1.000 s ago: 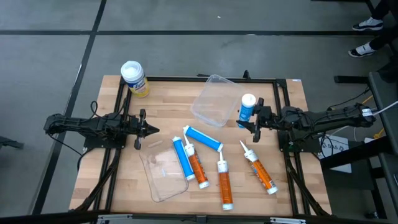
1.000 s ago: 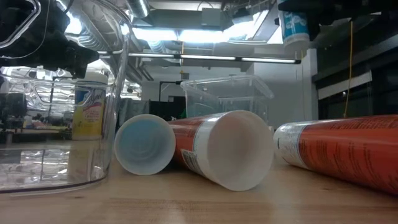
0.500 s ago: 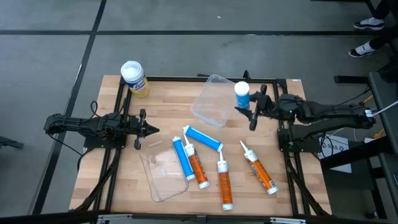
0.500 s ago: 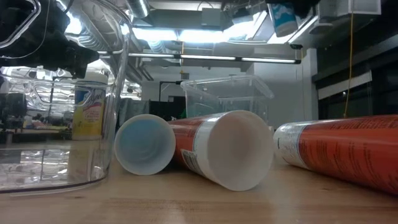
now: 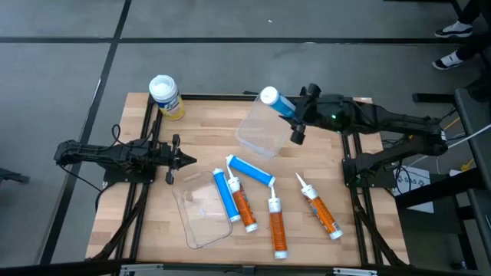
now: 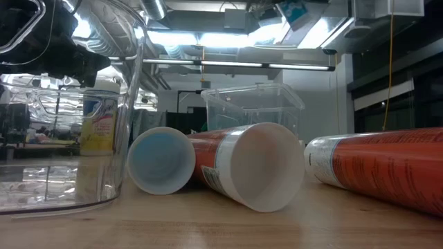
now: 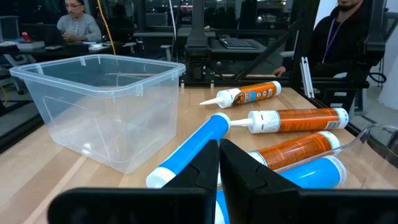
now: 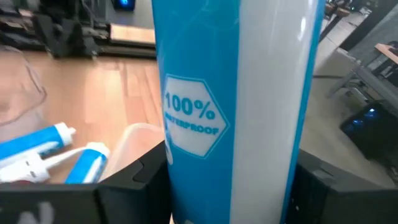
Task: Pick & place silicon tubes, Sealant and Lysol wipes
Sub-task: Put the top right blue sealant into the white bin
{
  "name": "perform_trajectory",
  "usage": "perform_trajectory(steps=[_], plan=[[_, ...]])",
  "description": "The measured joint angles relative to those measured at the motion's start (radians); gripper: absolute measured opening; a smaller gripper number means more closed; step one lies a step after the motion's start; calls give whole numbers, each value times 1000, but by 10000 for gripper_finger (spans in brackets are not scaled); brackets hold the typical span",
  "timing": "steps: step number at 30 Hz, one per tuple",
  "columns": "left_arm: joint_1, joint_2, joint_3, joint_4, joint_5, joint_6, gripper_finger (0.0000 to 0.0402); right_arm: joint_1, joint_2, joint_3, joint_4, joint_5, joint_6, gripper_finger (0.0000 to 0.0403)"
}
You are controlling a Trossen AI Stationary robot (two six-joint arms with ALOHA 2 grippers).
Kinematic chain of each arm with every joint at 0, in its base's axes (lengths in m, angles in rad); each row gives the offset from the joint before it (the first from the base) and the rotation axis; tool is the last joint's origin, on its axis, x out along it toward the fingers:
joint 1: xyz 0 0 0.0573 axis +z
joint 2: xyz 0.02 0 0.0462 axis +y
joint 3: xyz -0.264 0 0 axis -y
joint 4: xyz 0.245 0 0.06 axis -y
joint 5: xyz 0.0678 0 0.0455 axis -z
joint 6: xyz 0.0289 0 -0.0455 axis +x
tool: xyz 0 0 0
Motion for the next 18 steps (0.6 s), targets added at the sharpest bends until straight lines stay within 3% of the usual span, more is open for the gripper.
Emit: perform_trajectory(steps=[8,18], plan=[[0,0,0,0,0,0,11,-58,180,206,-83,-8,-35,214],[0,0,0,0,0,0,8,-155,303,299,-37,-170,110,214]])
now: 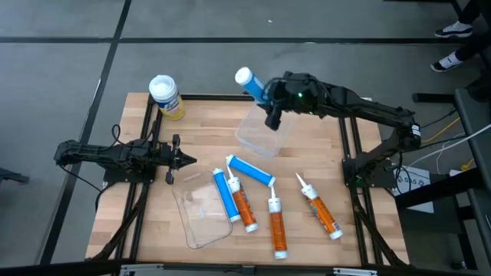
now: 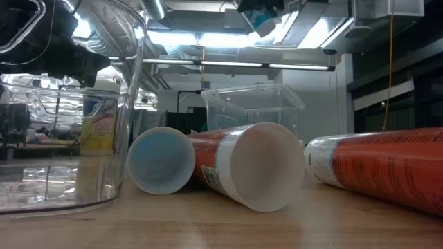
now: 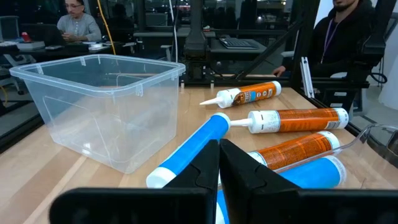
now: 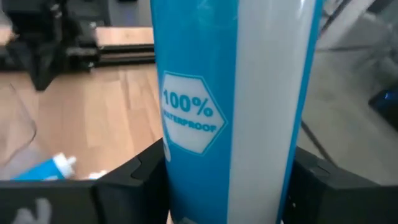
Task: Pick & place silicon tubes, Sealant and Lysol wipes
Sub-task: Put the top right blue sealant into the white bin
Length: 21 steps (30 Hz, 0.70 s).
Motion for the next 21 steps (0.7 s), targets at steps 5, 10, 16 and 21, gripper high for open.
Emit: perform_trajectory(steps=[5,10,16,21], plan=[[0,0,0,0,0,0,12,-68,26,0,22,-8,144,214],[0,0,0,0,0,0,11,-97,39,-42,126,-18,223,214],[0,0,0,0,0,0,9,-102,41,-146,292,-137,279,214],[0,0,0,0,0,0,13,-98,41,-208,414,-253,327,214]])
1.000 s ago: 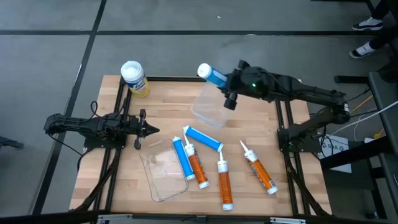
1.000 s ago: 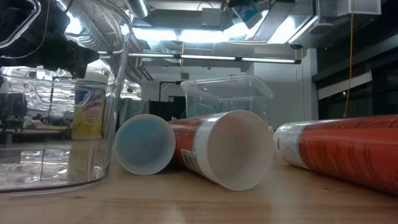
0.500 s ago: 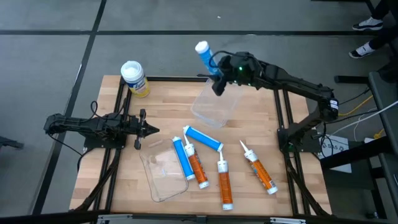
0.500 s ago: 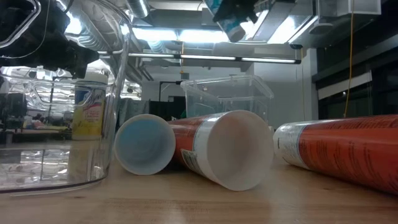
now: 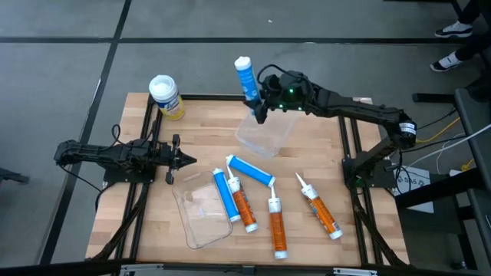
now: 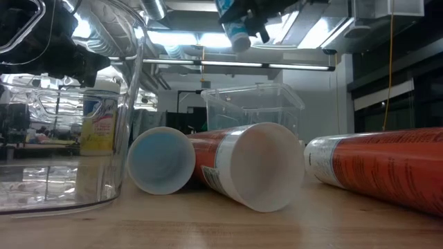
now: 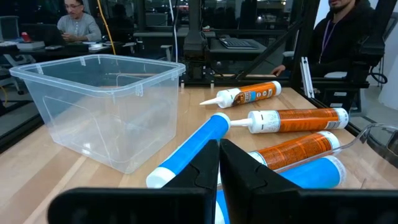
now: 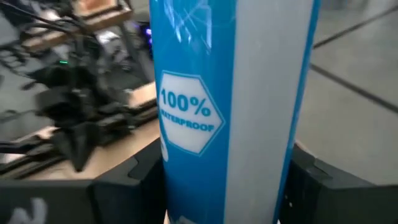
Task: Pick & place silicon tubes, Sealant and Lysol wipes
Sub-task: Put the top right blue sealant into the white bin
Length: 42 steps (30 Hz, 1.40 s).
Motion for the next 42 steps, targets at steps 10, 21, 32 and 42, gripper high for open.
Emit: perform_trajectory(steps=[10,21,32,42], plan=[[0,0,0,0,0,0,11,7,-1,-89,96,-118,77,214],[0,0,0,0,0,0,9,99,-1,-164,149,-220,105,214],[0,0,0,0,0,0,8,123,-1,-164,50,-44,32,212],[0,0,0,0,0,0,12,111,-4,-250,143,276,82,212]])
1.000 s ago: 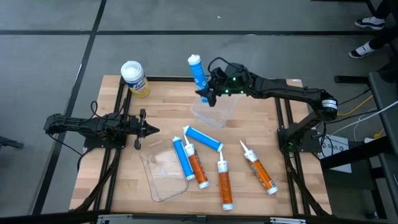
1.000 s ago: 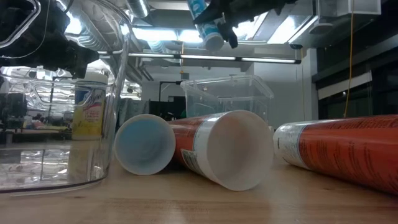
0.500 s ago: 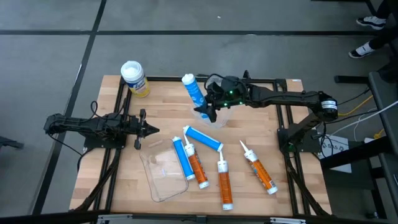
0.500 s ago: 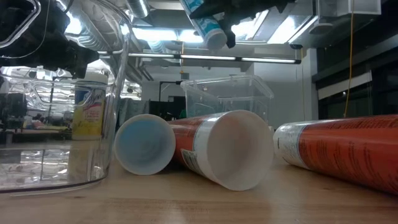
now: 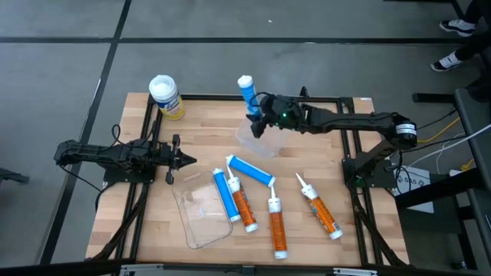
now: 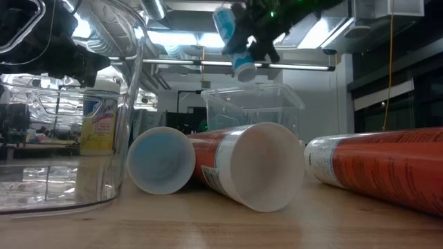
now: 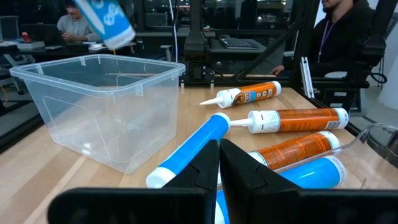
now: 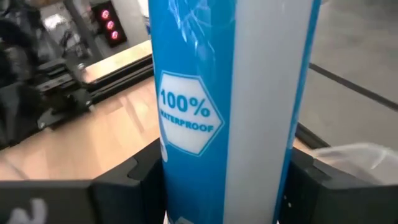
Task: Pick & place silicon tubes, Sealant and Lysol wipes
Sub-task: Put the top right blue sealant into the white bin
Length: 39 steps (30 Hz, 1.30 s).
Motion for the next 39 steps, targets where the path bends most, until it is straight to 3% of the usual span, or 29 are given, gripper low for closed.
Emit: perform_trajectory(steps=[3,8,11,18,31,39], plan=[[0,0,0,0,0,0,9,-14,-10,-119,167,0,66,212],[0,0,0,0,0,0,10,-28,-22,-272,443,125,140,212],[0,0,0,0,0,0,13,-29,-32,-304,442,219,142,212],[0,0,0,0,0,0,8,-29,-39,-310,470,279,100,212],[0,0,0,0,0,0,8,-26,-39,-441,646,295,121,212],[0,0,0,0,0,0,12,-23,-60,-525,653,323,121,212]])
